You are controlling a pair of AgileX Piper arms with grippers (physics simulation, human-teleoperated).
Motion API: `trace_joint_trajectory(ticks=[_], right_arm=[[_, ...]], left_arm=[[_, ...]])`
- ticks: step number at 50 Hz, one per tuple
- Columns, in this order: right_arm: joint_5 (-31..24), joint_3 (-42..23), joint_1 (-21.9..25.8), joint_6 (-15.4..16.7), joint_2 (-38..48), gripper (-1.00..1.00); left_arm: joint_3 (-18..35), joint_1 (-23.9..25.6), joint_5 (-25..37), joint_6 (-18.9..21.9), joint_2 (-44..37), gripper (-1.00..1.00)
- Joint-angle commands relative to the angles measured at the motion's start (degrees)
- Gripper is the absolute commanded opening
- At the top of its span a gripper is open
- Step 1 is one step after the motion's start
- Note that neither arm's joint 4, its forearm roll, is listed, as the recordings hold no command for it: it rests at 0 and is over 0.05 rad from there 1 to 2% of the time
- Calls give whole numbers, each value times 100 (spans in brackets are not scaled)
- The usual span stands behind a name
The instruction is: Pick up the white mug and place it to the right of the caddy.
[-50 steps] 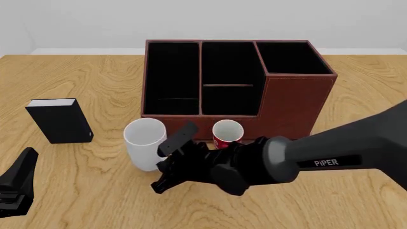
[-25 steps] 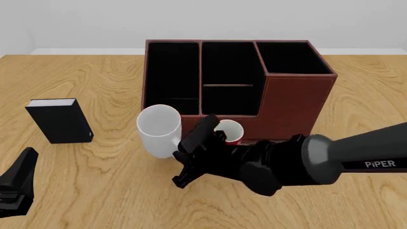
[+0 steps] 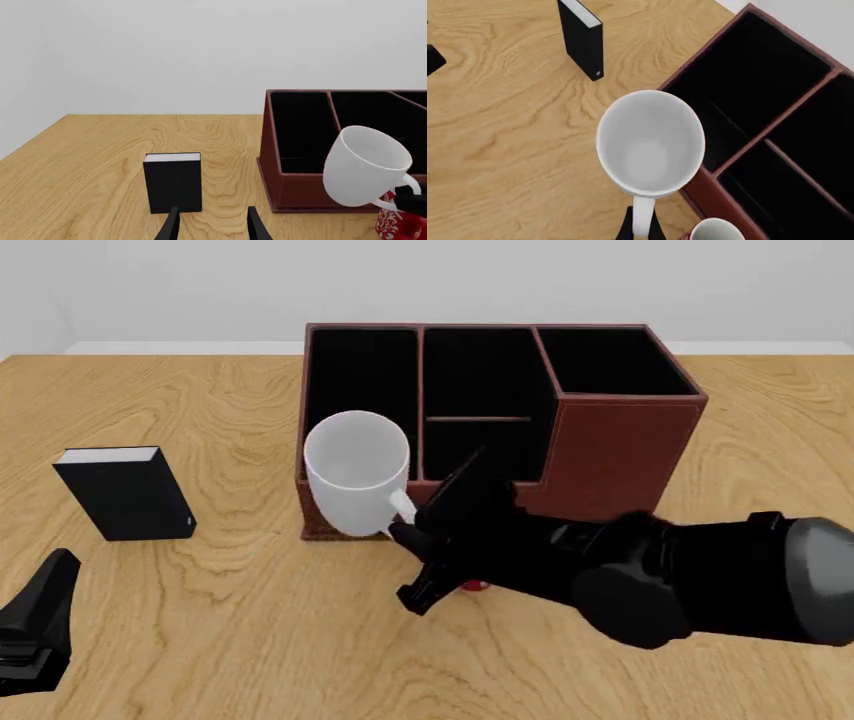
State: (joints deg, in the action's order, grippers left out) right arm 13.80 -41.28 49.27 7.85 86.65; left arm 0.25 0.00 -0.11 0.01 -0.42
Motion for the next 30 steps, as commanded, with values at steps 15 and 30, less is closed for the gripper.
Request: trace_joint_trajectory(ticks=[15, 30], right_arm=[[-1139, -189, -64, -239, -1740, -100], [-1693, -150, -466, -476, -2710, -100]], left_arm=[[0, 0, 0, 0, 0, 100], [0, 0, 0, 0, -1, 100]])
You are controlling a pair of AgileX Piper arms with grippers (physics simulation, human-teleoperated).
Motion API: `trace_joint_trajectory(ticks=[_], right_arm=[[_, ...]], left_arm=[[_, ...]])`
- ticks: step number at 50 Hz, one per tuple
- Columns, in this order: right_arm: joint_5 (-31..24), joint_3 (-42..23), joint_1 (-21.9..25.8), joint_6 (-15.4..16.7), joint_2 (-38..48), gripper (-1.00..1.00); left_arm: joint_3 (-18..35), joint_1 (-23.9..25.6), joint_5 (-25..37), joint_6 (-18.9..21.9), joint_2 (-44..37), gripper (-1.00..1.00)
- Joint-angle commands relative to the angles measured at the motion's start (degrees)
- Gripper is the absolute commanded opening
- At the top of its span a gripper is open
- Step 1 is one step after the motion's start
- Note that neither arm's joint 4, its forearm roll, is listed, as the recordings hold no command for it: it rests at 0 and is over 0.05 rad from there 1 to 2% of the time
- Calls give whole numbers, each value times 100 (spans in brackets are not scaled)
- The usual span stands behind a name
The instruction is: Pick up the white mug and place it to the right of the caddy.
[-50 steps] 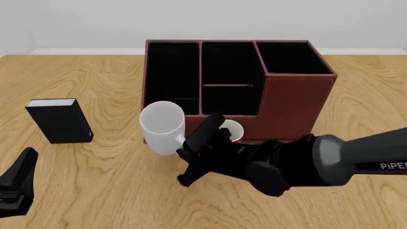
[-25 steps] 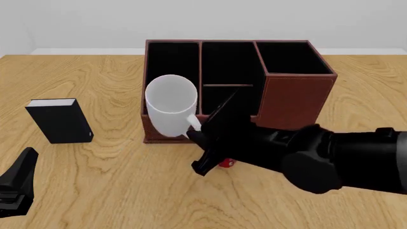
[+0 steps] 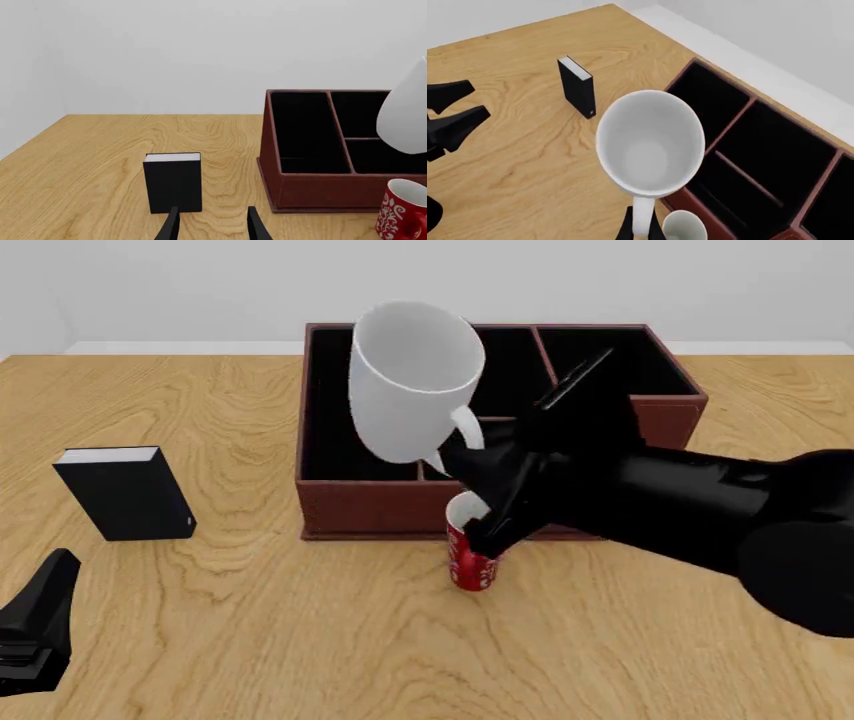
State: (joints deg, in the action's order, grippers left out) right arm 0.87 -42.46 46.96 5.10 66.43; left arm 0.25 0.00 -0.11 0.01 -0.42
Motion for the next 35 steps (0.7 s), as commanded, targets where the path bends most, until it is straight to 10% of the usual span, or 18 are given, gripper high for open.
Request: trace_joint_trajectory(ticks=[1, 35], right_arm=[[-434, -36, -260, -208, -736, -100], [-1424, -30, -1796, -292, -1928, -100]], left_arm=[[0, 1, 0, 2, 0, 100], [0, 1, 0, 1, 0, 100]])
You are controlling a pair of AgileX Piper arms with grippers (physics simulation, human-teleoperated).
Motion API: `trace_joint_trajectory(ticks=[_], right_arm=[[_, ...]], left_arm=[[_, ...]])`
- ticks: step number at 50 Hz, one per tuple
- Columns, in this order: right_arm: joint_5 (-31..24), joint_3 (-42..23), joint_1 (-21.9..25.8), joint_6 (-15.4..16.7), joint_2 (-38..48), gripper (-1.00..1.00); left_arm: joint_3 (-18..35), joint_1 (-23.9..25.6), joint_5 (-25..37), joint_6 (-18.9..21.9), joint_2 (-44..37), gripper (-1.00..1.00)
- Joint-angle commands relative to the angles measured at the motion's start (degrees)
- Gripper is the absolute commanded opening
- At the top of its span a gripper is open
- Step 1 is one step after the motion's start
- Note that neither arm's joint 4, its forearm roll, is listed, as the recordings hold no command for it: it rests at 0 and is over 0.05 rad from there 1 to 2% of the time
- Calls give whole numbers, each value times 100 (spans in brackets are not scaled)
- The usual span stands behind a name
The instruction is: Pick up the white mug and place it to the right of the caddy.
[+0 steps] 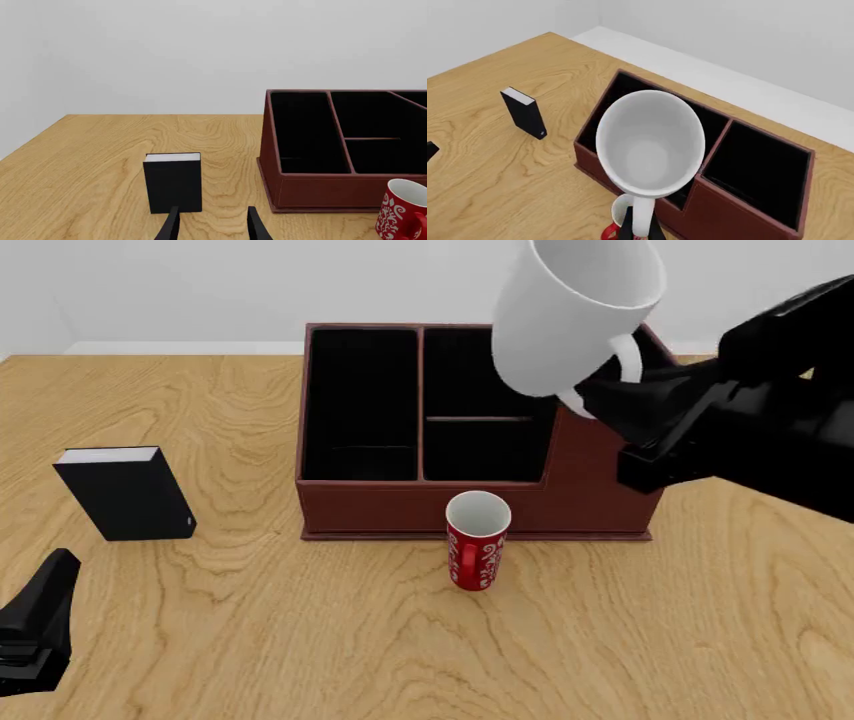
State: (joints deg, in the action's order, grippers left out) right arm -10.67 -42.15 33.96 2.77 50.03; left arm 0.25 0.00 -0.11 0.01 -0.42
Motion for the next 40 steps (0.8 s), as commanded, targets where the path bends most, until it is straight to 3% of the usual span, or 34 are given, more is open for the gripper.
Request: trace_joint_trajectory(ticks=[1, 10, 40], right_arm=[[-275, -63, -510, -60, -294, -100], [-507, -149, -952, -131, -508, -100], [-1064, -353, -2341, 58, -950, -100]], left_arm=[[0, 1, 0, 1, 0, 100], [0, 0, 0, 1, 0, 100], [0, 1, 0, 1, 0, 100]])
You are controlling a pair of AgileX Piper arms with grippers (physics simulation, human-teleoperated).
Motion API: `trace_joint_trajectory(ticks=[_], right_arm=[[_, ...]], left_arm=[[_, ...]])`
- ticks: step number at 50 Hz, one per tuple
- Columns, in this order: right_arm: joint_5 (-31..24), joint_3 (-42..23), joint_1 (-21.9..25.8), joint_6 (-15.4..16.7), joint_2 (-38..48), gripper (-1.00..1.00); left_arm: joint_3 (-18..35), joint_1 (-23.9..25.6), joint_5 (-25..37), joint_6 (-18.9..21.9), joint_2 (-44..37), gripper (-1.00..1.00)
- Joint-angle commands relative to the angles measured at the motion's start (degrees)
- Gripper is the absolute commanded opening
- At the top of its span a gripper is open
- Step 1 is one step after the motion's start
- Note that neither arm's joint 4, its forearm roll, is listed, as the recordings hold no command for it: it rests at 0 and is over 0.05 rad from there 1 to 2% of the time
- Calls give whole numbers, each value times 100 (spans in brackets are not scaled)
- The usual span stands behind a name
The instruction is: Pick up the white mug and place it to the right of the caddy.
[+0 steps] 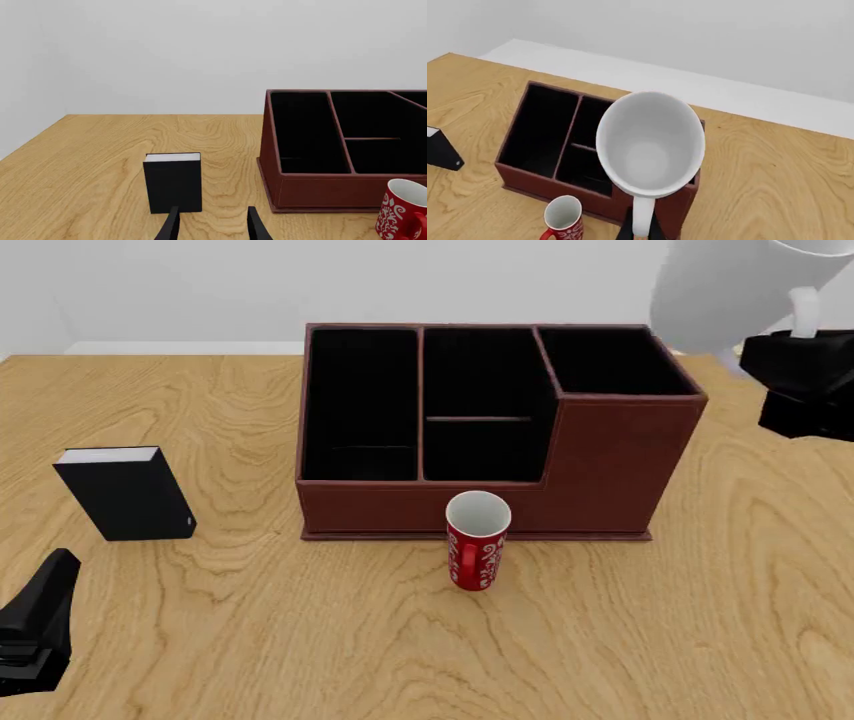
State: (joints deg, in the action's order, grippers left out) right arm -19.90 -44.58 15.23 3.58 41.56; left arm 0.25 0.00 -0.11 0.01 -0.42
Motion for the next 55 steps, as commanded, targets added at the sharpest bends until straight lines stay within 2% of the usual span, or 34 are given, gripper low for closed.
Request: trace_joint_trajectory(ticks=[1, 9, 18, 38, 55], right_arm=[[-137, -108, -510, -28, -102, -100], [-70, -113, -906, 62, 28, -100], [72, -69, -1348, -49, 227, -100], [216, -120, -1919, -24, 524, -100], [229, -619, -2469, -14, 1217, -100]], left_arm=[[0, -2, 0, -2, 1, 100], [0, 0, 0, 0, 0, 100], [0, 1, 0, 0, 0, 100], [0, 0, 0, -1, 0, 100], [0, -1, 0, -1, 1, 100]])
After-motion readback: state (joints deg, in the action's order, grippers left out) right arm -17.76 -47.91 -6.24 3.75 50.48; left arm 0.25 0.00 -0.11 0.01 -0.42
